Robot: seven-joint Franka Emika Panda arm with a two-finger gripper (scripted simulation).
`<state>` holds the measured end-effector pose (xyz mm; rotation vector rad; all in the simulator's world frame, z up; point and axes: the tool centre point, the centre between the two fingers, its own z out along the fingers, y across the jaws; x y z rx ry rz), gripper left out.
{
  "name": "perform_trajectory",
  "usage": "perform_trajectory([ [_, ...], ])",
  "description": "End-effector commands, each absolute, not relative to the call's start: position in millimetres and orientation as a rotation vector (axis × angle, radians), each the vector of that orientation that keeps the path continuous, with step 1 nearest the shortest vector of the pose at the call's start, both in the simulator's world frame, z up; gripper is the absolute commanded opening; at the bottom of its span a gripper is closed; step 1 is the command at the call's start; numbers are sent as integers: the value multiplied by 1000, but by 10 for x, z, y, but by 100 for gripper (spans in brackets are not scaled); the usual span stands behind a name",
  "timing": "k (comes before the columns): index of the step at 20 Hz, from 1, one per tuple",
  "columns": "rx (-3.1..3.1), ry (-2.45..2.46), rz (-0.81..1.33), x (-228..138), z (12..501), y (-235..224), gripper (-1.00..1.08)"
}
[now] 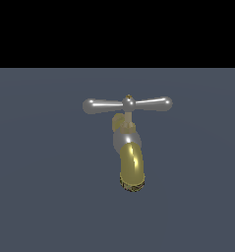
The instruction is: Turn on the faucet by rotating a designated handle.
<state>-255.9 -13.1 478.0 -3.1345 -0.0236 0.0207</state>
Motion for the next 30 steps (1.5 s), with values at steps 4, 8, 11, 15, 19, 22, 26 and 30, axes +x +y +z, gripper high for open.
perform_trajectory([
  [4, -3135, -16, 21, -2555, 4770, -123, -100],
  [8, -3135, 20, 21, -2539, 4728, -86, -100],
  [11, -3134, 65, 20, -2517, 4674, -40, -100],
  [15, -3131, 150, 20, -2472, 4571, 45, -100],
  [19, -3124, 264, 20, -2405, 4433, 156, -100],
  [22, -3113, 366, 19, -2336, 4308, 253, -100],
  [26, -3093, 507, 18, -2231, 4136, 378, -100],
  [30, -3067, 648, 18, -2112, 3962, 496, -100],
])
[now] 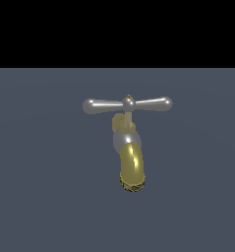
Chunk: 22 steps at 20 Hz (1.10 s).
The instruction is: Turn on the faucet by rotating a designated handle.
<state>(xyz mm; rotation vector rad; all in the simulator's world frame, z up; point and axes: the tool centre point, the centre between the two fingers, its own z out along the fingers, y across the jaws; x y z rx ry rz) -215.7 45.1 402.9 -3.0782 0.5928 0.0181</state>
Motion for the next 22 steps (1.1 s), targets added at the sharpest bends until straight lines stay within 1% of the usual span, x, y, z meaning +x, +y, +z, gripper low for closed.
perform_trajectory([
  [1, -3059, 683, 17, -2081, 3918, 524, -100],
  [12, -2948, 1061, 15, -1690, 3439, 779, -100],
  [22, -2811, 1381, 13, -1292, 3016, 915, -100],
])
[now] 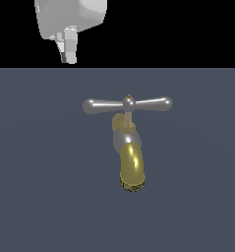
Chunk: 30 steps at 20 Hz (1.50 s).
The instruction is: Turn on the faucet by rotating a designated handle.
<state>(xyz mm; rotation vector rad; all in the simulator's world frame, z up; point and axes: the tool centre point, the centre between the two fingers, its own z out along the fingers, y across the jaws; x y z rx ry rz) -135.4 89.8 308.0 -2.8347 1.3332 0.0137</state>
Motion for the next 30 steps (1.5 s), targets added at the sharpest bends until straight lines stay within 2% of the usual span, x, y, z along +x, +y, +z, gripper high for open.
perform_trajectory([
  [1, -2795, 1412, 13, -1252, 2975, 923, -100],
  [19, -2494, 1900, 6, -552, 2287, 898, -100],
  [30, -2353, 2080, 1, -284, 2020, 799, -100],
])
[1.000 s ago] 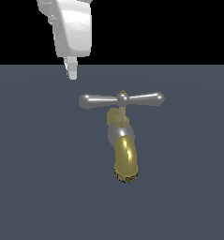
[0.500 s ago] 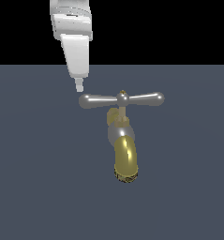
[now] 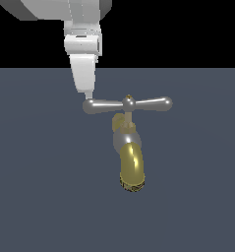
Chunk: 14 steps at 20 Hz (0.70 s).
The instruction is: Turn on the faucet by rotating a designated handle.
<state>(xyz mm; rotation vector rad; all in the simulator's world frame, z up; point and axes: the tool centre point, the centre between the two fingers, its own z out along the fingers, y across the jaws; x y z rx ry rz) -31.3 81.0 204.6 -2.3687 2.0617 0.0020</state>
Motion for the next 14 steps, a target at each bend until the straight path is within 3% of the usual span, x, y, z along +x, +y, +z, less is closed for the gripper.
perform_trajectory([
  [1, -2345, 2089, 0, -270, 2007, 792, -100],
  [14, -2322, 2117, 0, -291, 1969, 769, -100],
])
